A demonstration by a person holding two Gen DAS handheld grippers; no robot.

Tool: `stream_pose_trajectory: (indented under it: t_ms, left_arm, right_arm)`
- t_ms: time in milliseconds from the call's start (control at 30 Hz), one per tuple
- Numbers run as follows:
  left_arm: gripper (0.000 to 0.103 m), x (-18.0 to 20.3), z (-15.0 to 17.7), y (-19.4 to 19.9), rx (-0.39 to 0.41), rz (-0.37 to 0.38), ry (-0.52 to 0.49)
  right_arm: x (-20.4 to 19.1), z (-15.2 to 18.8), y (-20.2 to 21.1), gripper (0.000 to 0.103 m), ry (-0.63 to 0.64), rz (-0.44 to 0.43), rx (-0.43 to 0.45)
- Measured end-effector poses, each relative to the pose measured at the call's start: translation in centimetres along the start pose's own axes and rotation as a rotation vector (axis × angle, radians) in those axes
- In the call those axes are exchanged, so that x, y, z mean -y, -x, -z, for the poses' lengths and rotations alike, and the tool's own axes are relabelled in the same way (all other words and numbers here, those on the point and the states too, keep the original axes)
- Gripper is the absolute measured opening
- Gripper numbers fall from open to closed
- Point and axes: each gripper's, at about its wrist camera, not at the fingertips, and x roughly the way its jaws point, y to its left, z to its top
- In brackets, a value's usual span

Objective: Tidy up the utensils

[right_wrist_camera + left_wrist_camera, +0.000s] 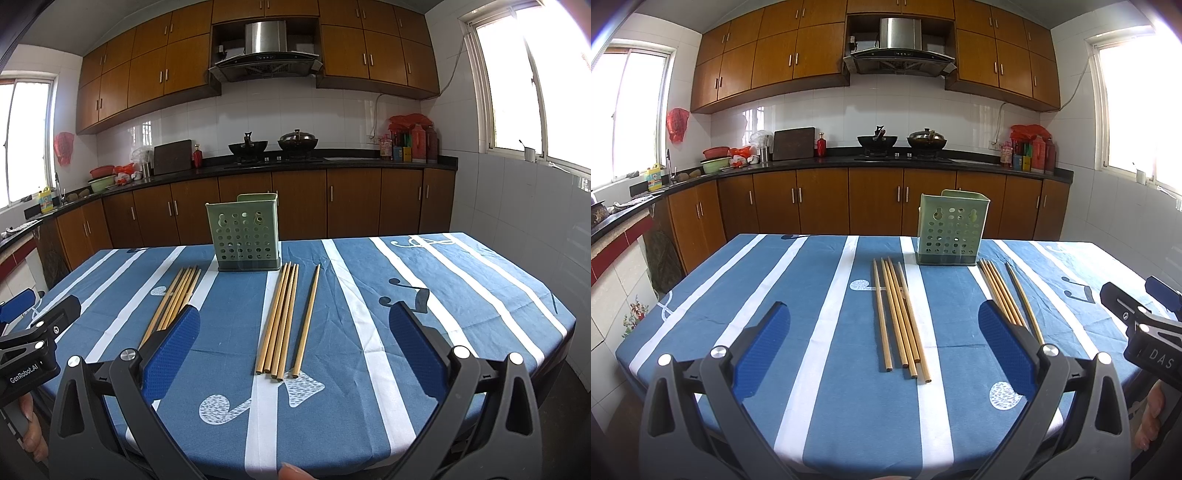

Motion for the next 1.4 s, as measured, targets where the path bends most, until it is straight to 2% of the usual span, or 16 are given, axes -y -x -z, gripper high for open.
stream_pose_trajectory:
  t_ms: [1000, 1200, 1400]
  left_arm:
    - [0.099, 0.0, 0.0, -0.1, -0.010, 0.006, 0.000]
    - [0.099, 0.3, 0.0, -1.3, -0.026, 0.003, -0.002]
    - [0.099, 0.2, -0.5, -3.1, -0.064, -0.015, -0.009]
  right_arm:
    - [0.3, 0.1, -0.3, 0.101, -0.007, -0.001, -0.010]
    - [0.7, -0.3, -1.0, 0.101, -0.027, 0.003, -0.037]
    - [1.5, -0.5, -3.5, 0.101, -0.035, 0.007, -0.096]
